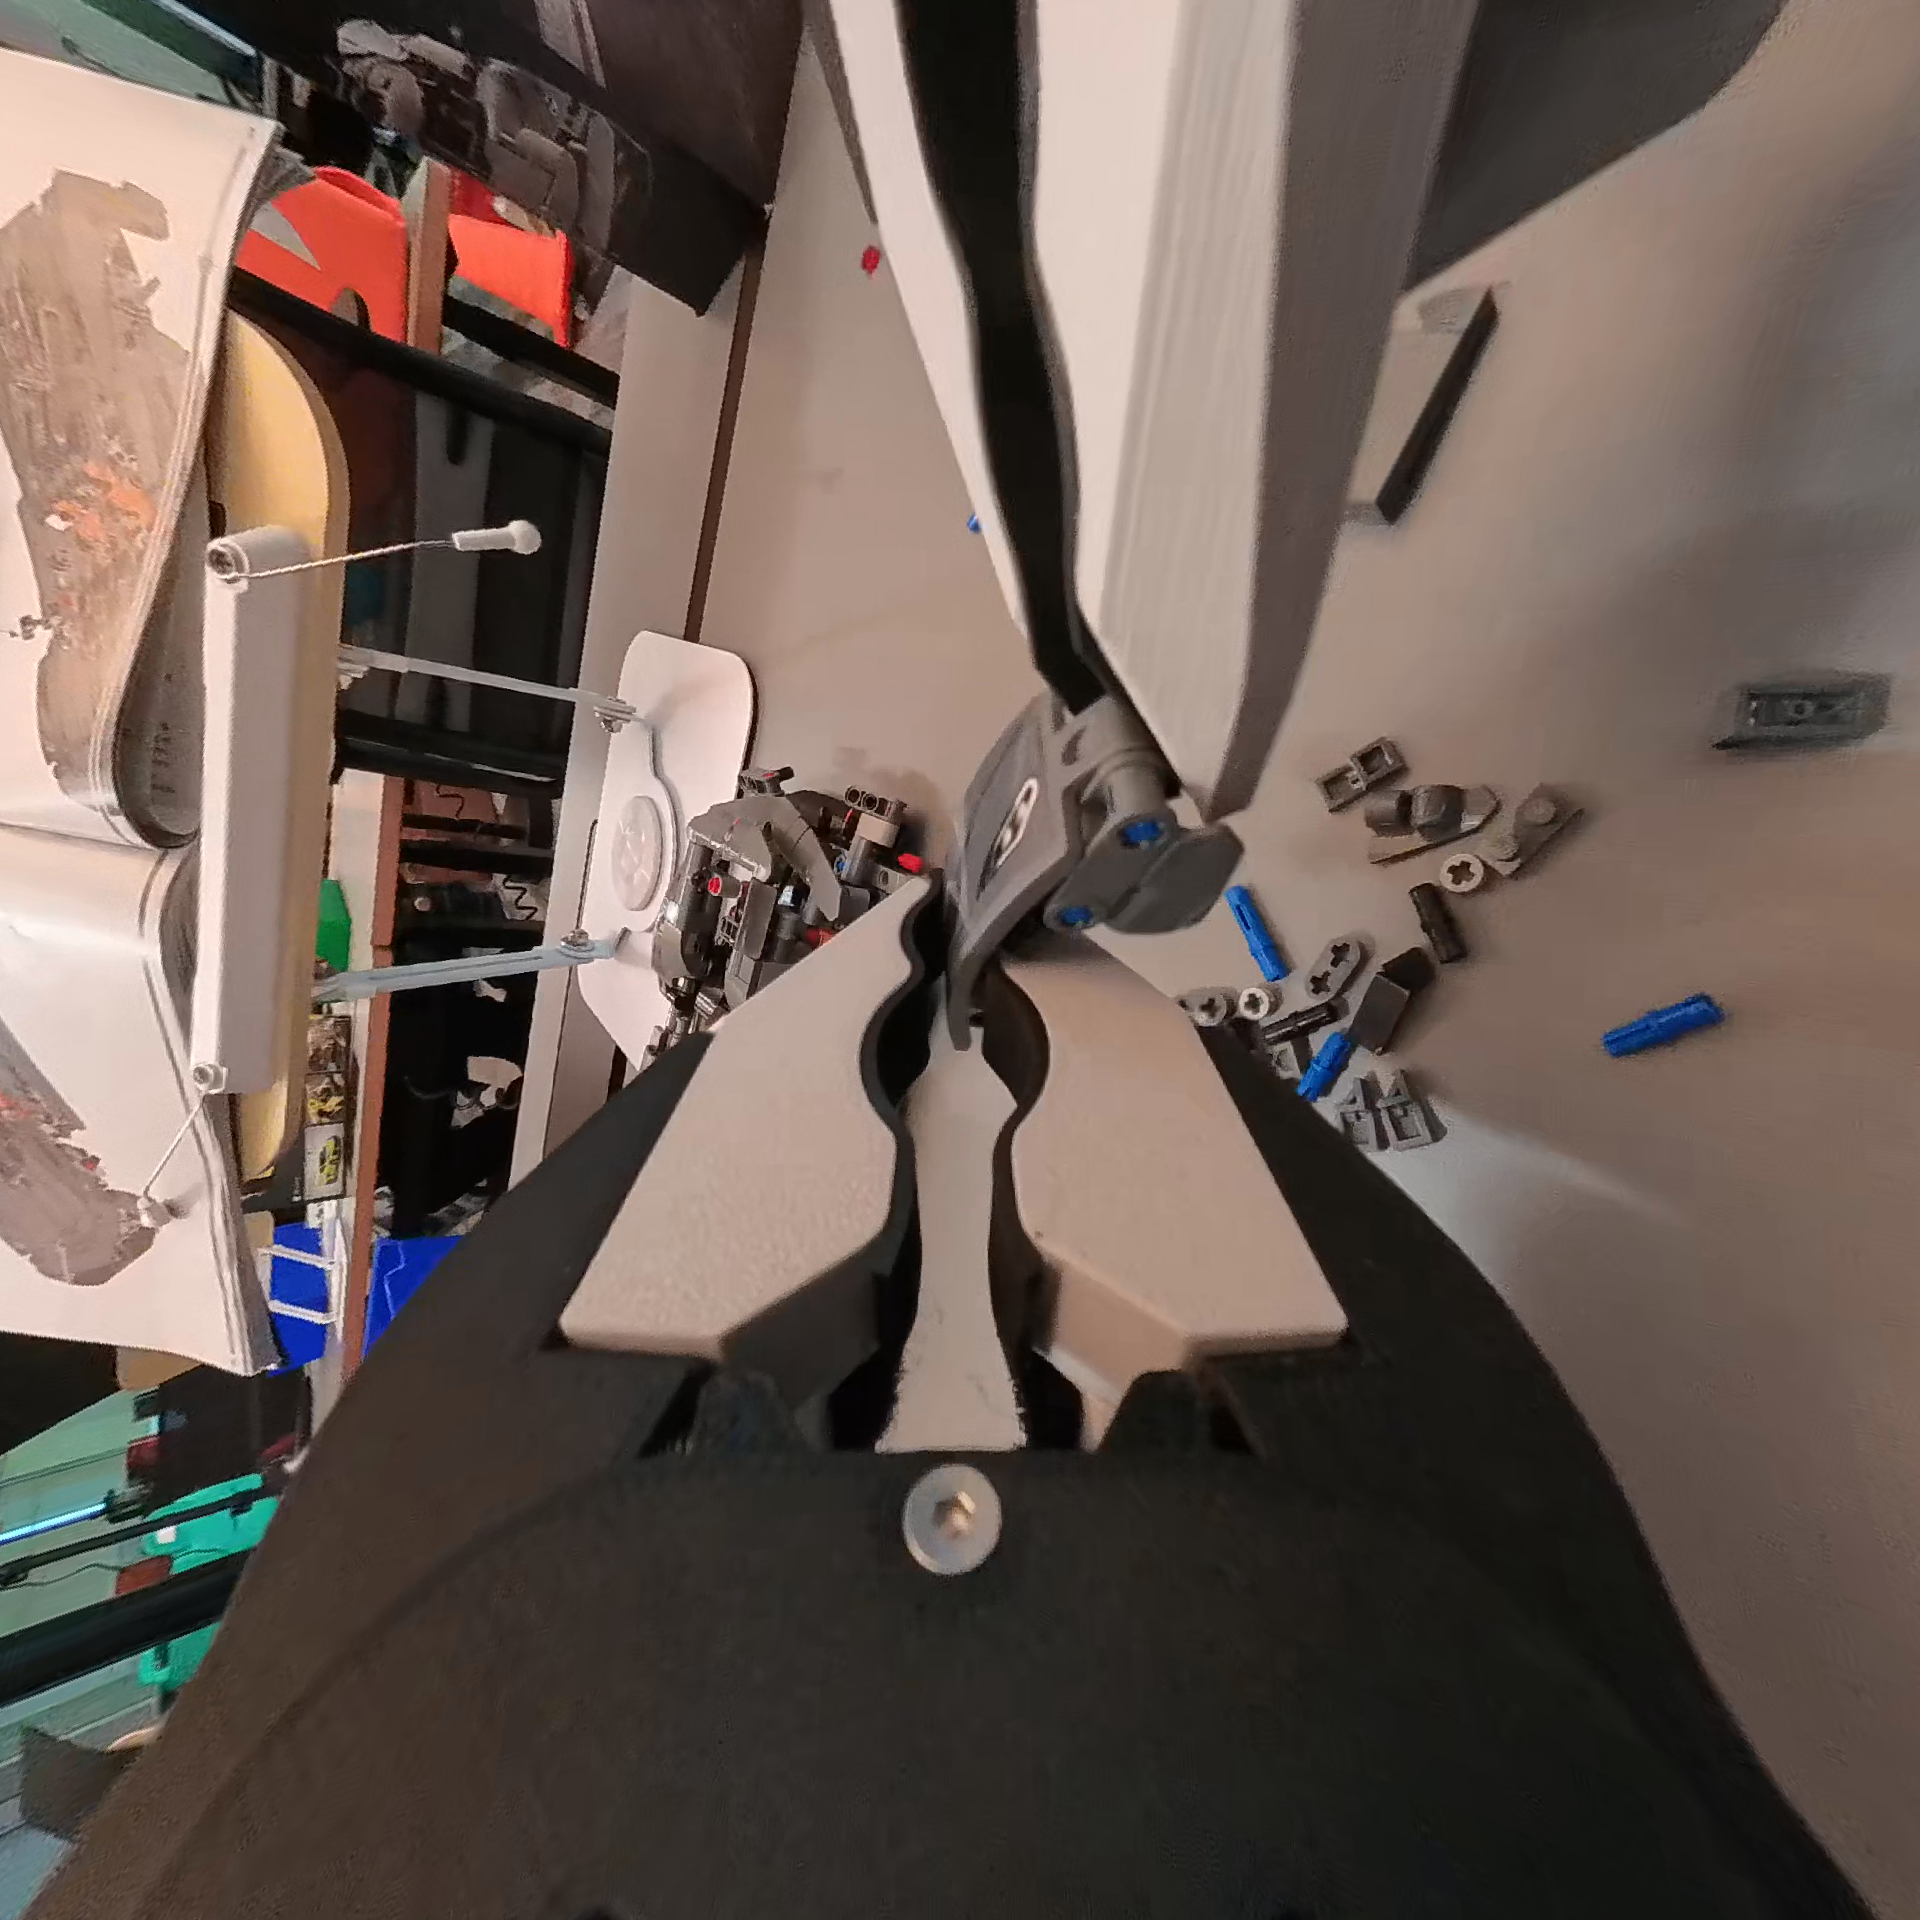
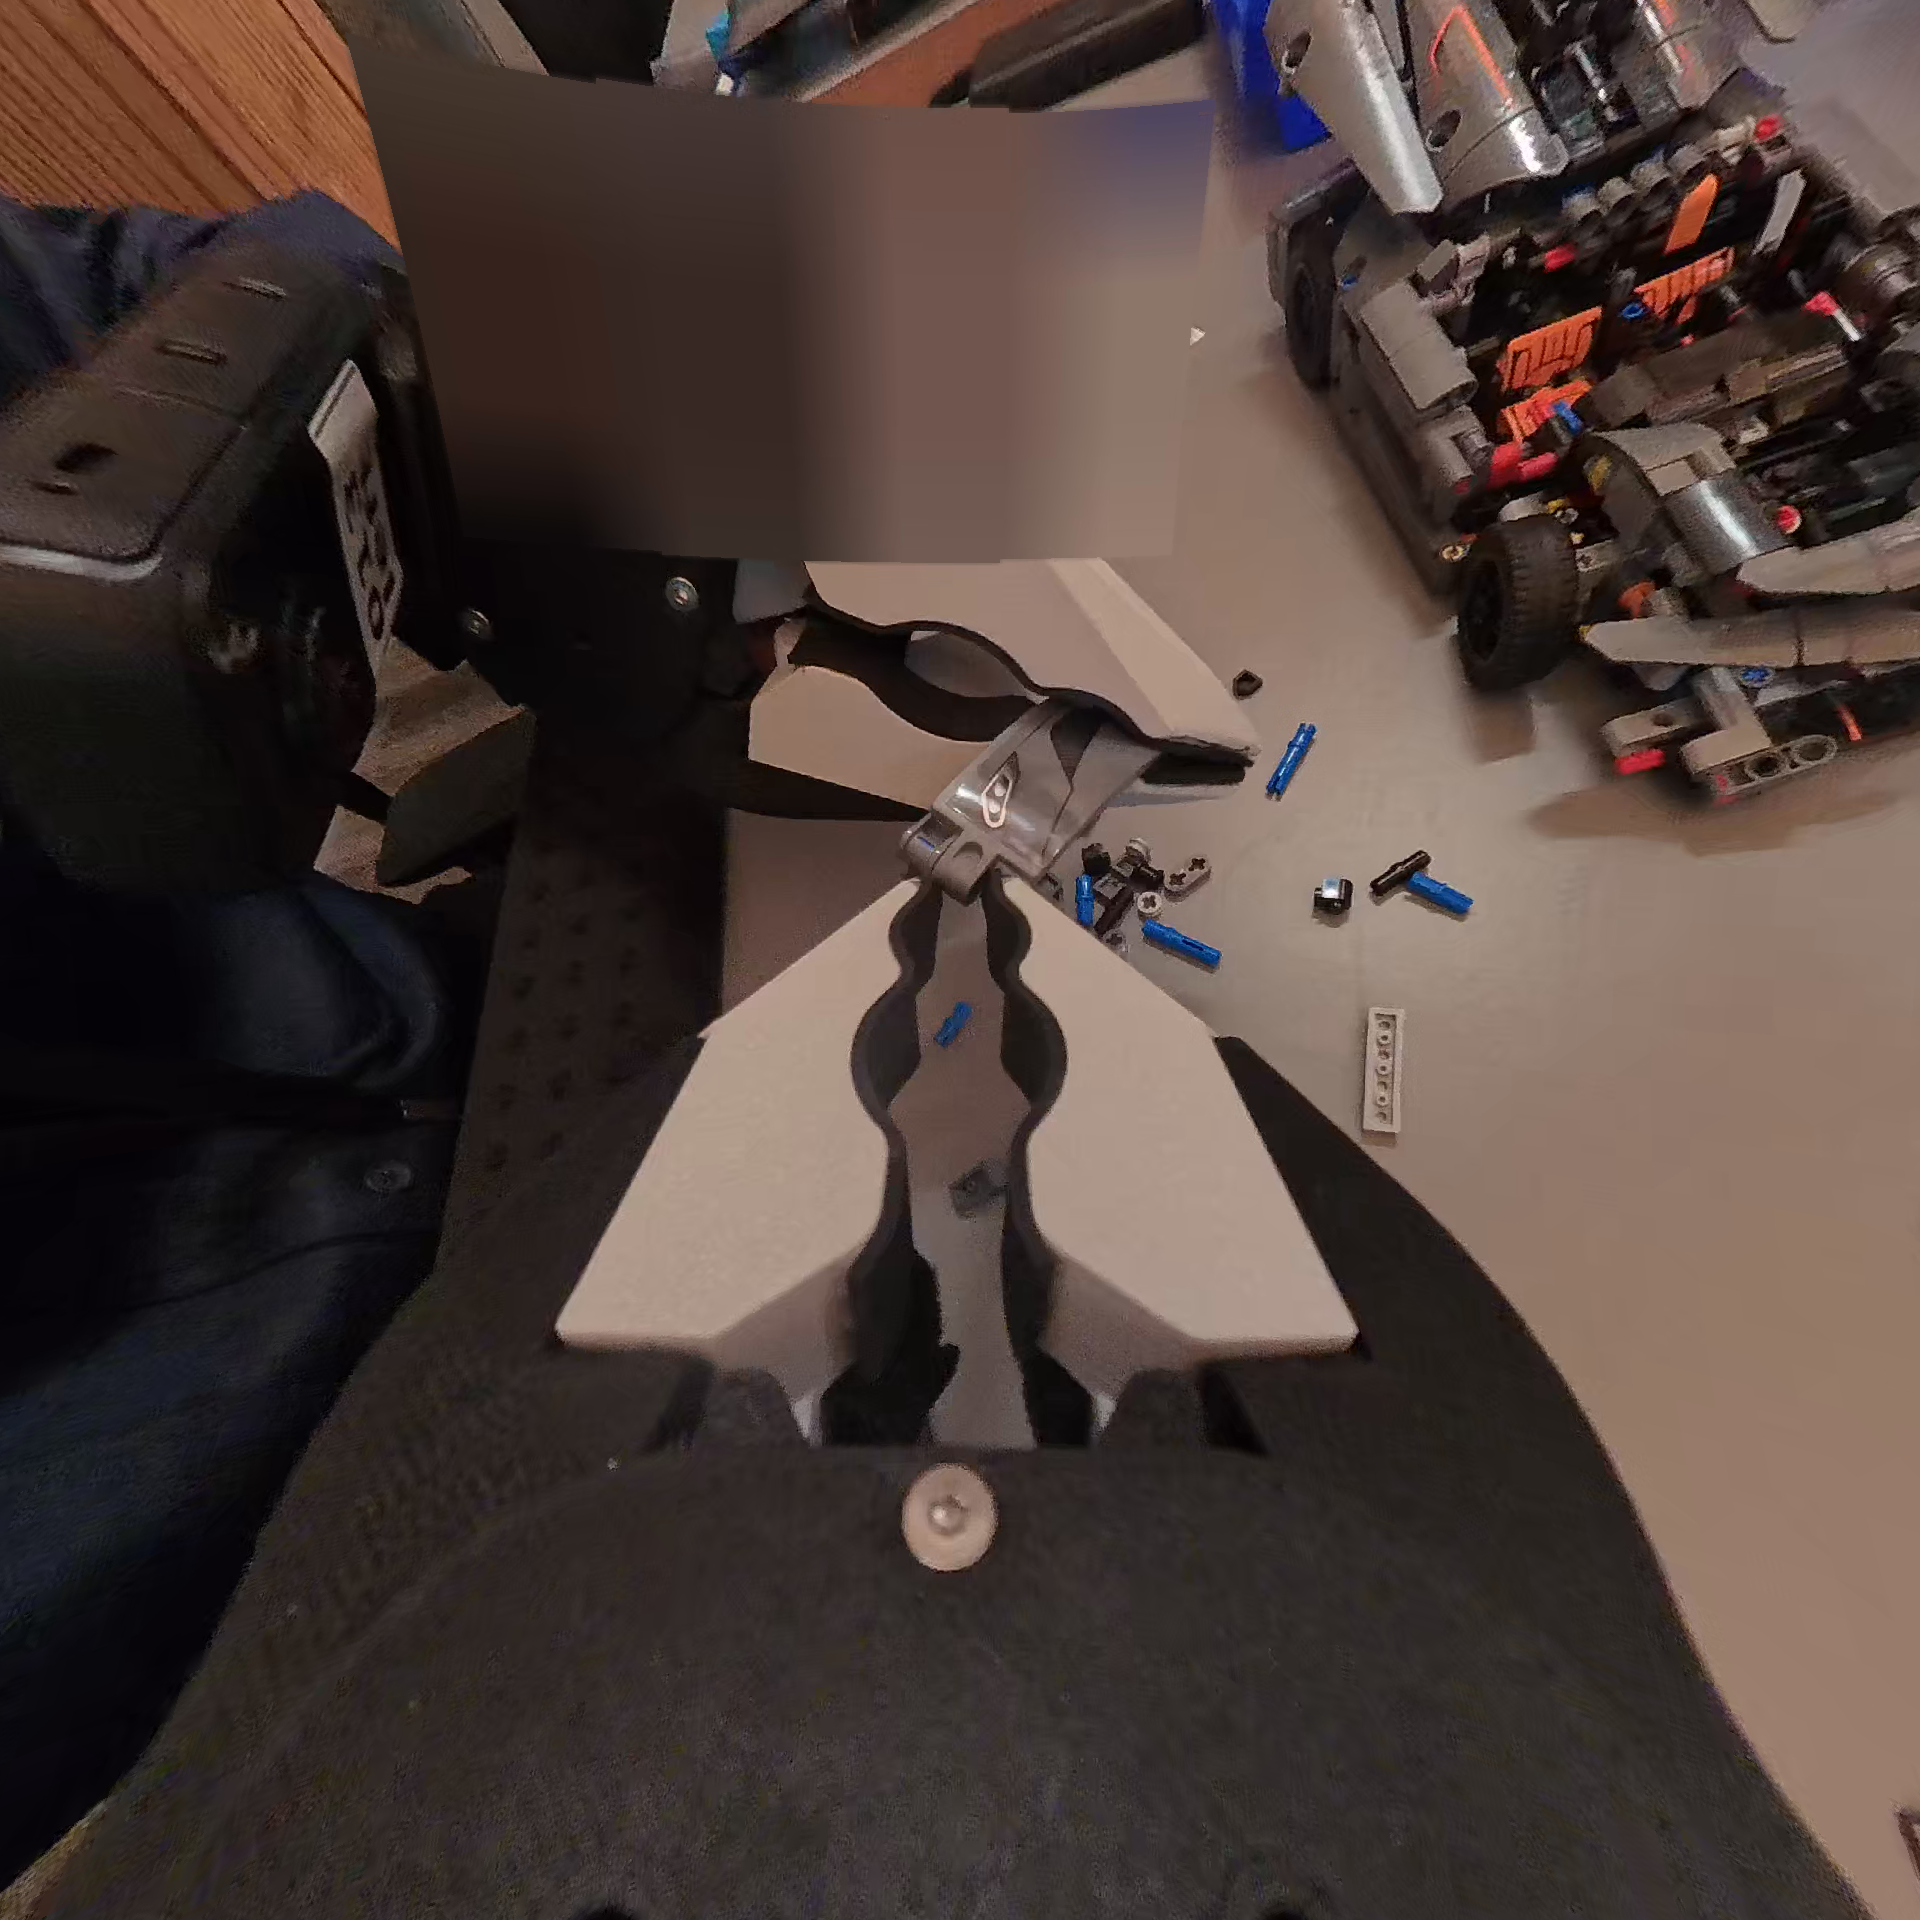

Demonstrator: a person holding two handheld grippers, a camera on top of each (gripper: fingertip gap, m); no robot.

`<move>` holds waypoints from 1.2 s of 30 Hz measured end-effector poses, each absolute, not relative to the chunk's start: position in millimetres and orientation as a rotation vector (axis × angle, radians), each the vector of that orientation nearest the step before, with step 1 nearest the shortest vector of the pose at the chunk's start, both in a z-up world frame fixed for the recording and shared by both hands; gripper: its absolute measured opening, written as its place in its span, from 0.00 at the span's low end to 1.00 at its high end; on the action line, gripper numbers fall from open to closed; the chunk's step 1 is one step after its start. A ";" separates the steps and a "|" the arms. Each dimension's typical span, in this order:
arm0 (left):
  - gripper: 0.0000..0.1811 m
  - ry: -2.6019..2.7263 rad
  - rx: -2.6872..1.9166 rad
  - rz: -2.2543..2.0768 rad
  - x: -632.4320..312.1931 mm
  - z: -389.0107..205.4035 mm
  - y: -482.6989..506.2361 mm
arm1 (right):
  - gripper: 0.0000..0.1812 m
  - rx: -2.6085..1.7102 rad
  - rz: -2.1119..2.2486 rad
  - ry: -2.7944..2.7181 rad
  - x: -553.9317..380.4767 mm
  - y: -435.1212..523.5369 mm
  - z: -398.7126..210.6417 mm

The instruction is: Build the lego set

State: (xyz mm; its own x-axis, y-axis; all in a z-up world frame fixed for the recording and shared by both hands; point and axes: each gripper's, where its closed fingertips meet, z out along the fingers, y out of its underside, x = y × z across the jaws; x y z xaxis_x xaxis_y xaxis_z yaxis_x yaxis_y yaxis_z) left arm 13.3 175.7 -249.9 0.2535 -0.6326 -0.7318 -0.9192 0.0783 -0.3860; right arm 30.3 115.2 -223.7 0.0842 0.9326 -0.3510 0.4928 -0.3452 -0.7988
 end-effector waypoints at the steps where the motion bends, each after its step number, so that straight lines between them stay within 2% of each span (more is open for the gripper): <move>1: 0.00 1.457 -1.638 0.402 13.1 -248.8 176.3 | 0.04 -1.882 1.195 -1.396 31.8 117.3 -222.4; 24: 0.00 1.427 -1.599 0.278 13.8 -238.2 179.0 | 0.00 -1.750 1.178 -1.459 46.9 125.9 -207.2; 30: 0.00 1.385 -1.661 0.291 10.1 -241.2 182.7 | 0.27 -1.879 1.297 -1.345 31.3 119.1 -215.3; 36: 0.00 1.387 -1.632 0.334 21.3 -237.7 176.3 | 0.18 -1.865 1.303 -1.301 17.6 118.3 -214.0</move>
State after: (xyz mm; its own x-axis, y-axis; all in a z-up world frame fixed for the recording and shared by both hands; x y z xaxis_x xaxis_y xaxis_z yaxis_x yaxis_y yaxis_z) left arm 21.3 176.3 -237.7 0.3236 -0.6252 -0.7102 -0.8799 0.0772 -0.4688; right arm 17.6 118.3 -214.0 0.0786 0.9071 -0.4136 0.4123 -0.4073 -0.8149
